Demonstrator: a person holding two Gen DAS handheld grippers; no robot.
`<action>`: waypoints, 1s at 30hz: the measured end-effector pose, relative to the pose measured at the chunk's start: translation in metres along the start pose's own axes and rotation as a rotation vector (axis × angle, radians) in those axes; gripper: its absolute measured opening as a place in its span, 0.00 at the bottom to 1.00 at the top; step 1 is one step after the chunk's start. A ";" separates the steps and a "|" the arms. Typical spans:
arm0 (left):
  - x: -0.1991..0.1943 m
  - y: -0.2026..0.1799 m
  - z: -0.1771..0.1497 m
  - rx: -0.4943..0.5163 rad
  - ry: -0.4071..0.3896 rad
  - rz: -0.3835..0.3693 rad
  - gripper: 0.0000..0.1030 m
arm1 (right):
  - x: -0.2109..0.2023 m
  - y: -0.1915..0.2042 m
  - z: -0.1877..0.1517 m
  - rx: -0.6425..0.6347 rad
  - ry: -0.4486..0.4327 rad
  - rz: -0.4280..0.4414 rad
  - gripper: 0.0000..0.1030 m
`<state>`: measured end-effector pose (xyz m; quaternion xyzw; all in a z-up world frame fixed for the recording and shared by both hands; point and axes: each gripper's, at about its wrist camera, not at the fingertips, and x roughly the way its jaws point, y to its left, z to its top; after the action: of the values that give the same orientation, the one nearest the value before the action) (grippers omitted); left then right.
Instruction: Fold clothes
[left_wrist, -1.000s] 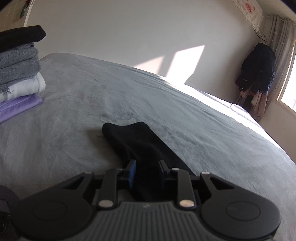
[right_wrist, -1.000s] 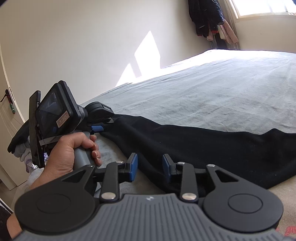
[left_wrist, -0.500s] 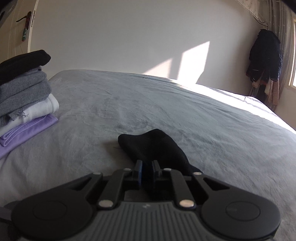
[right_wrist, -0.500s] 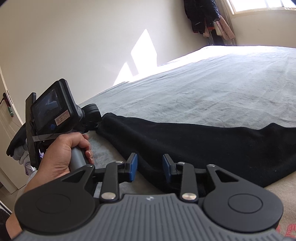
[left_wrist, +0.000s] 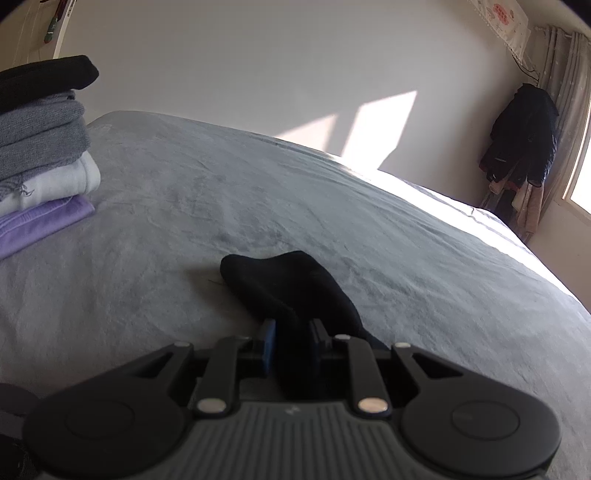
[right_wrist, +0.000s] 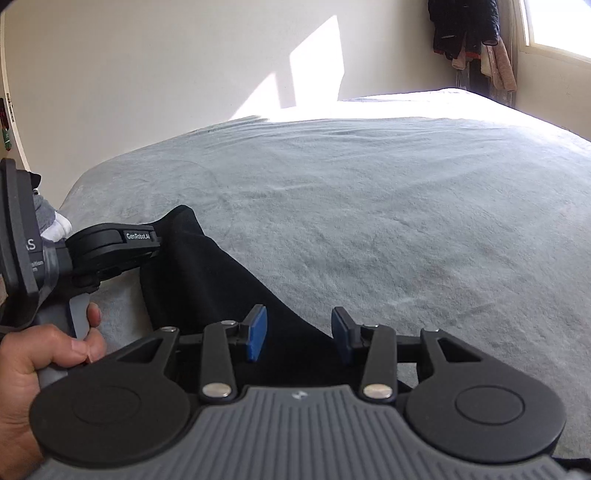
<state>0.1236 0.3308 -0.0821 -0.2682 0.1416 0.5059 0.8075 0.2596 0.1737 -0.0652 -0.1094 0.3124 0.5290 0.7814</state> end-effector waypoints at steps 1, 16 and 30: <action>0.000 0.000 0.000 -0.002 -0.001 0.002 0.17 | 0.004 0.003 -0.002 -0.022 -0.002 0.001 0.34; -0.001 -0.001 0.000 0.003 -0.003 0.022 0.19 | 0.004 0.008 0.018 0.001 -0.037 0.006 0.31; 0.001 0.000 -0.002 -0.007 -0.001 0.047 0.14 | 0.070 0.029 0.049 -0.081 -0.012 0.146 0.03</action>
<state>0.1242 0.3305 -0.0848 -0.2674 0.1454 0.5254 0.7946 0.2692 0.2637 -0.0643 -0.1147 0.2932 0.5975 0.7375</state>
